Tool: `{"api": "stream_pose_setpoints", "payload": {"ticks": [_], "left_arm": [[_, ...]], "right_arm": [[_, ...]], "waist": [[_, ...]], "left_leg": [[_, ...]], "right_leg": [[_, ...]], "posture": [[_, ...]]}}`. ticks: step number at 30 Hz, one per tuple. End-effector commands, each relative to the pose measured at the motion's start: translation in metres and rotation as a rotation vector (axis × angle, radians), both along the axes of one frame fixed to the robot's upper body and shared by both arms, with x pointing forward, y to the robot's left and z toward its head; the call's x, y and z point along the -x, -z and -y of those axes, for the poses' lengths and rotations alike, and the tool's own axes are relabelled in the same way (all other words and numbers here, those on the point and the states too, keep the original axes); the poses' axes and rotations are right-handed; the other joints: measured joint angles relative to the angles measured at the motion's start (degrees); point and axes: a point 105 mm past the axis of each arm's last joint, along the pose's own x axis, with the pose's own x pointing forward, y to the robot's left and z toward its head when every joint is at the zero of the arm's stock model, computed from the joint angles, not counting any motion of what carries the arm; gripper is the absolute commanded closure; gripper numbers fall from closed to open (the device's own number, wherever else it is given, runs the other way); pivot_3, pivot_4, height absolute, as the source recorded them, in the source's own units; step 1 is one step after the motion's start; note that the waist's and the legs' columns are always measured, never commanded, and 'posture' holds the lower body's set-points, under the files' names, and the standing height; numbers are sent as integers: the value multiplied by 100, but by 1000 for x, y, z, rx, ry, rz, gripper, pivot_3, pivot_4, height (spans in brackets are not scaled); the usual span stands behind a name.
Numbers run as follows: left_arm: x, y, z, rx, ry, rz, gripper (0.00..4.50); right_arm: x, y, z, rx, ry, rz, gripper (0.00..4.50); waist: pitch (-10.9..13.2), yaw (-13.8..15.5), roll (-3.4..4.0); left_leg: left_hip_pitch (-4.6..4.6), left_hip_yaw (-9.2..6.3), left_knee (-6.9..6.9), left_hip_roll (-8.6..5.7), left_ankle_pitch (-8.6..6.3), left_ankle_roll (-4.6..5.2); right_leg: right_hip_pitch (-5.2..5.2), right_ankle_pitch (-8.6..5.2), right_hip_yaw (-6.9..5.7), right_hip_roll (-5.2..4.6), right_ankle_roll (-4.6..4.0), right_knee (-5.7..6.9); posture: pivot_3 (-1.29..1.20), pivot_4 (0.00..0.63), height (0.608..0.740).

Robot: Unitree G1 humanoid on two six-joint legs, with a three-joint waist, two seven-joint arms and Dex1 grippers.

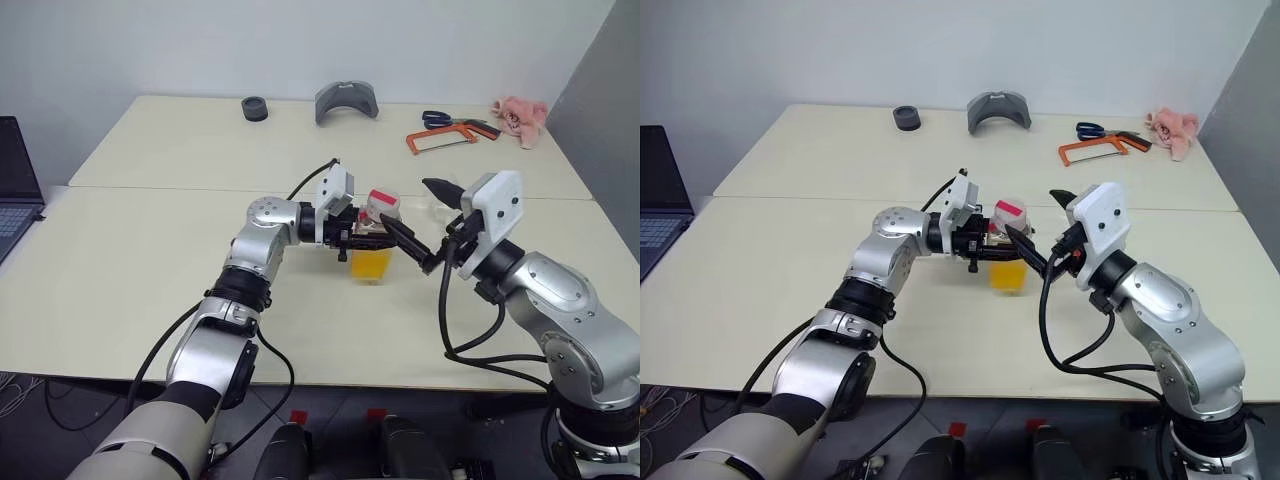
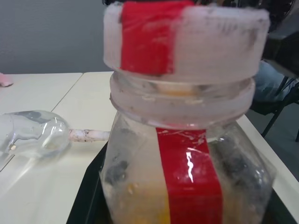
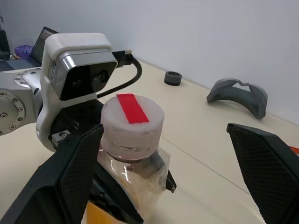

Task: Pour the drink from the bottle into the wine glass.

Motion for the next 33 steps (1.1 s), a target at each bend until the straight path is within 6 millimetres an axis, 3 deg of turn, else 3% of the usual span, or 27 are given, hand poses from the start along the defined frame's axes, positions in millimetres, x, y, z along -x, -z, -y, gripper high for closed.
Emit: {"api": "stream_pose_setpoints", "payload": {"ticks": [1, 14, 24, 33], "left_arm": [[4, -15, 3, 24, 31, 61, 2829], [4, -13, 4, 31, 25, 55, 2839], [6, -12, 5, 32, 29, 55, 2839], [6, -13, 5, 32, 27, 59, 2840]], "right_arm": [[2, -13, 12, -15, 33, 42, 0], [19, -12, 1, -16, -87, 1, 0], [3, -16, -1, 20, -23, 43, 0], [0, -14, -2, 34, -14, 55, 0]], "waist": [[0, 1, 0], [0, 1, 0], [0, 1, 0], [0, 1, 0]], "left_leg": [[0, 0, 0, 0, 0, 0], [0, 0, 0, 0, 0, 0], [0, 2, 0, 0, 0, 0], [-1, 1, 0, 1, 0, 0]], "right_leg": [[0, 0, -1, 0, 0, 0], [0, 0, 0, 0, 0, 0], [0, 0, 0, 0, 0, -1], [0, 0, -1, 0, 0, -1]], "posture": [[0, 150, 740], [0, 150, 740], [0, 150, 740], [0, 150, 740]]}}
